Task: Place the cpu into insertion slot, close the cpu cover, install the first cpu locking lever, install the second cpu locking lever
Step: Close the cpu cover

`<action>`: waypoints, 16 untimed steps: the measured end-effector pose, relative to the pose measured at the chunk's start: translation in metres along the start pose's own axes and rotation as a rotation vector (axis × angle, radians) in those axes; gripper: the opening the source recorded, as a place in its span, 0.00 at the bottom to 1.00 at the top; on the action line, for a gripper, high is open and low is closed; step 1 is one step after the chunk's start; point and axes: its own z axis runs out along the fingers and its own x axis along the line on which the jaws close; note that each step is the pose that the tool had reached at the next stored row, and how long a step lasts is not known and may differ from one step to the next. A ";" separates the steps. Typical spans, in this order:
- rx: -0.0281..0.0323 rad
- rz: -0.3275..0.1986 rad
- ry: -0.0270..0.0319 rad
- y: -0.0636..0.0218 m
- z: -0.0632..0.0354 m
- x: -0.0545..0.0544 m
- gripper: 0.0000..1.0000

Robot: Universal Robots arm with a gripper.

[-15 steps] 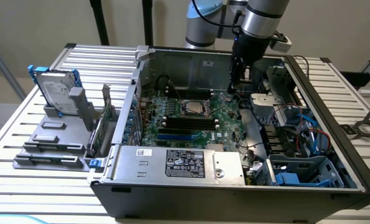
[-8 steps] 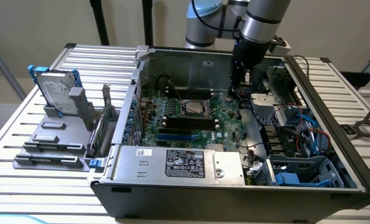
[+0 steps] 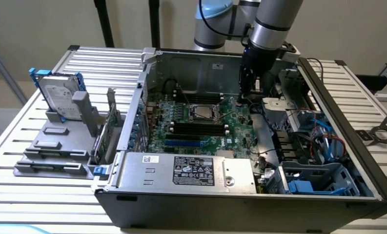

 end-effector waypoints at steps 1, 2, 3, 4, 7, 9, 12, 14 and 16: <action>-0.0003 -0.001 0.0004 0.0000 0.0019 0.000 0.11; -0.0004 -0.001 0.0007 -0.0001 0.0038 0.000 0.11; -0.0004 -0.001 0.0007 -0.0002 0.0054 0.000 0.11; -0.0003 -0.001 0.0008 -0.0002 0.0061 0.000 0.11; 0.0145 -0.001 0.0014 -0.0003 0.0062 0.000 0.11; 0.0401 -0.001 0.0025 -0.0003 0.0062 0.000 0.11; 0.0802 -0.002 0.0043 -0.0003 0.0058 0.000 0.11; 0.0944 -0.002 0.0050 -0.0004 0.0044 0.000 0.11; 0.1109 -0.002 0.0059 -0.0004 0.0038 0.000 0.11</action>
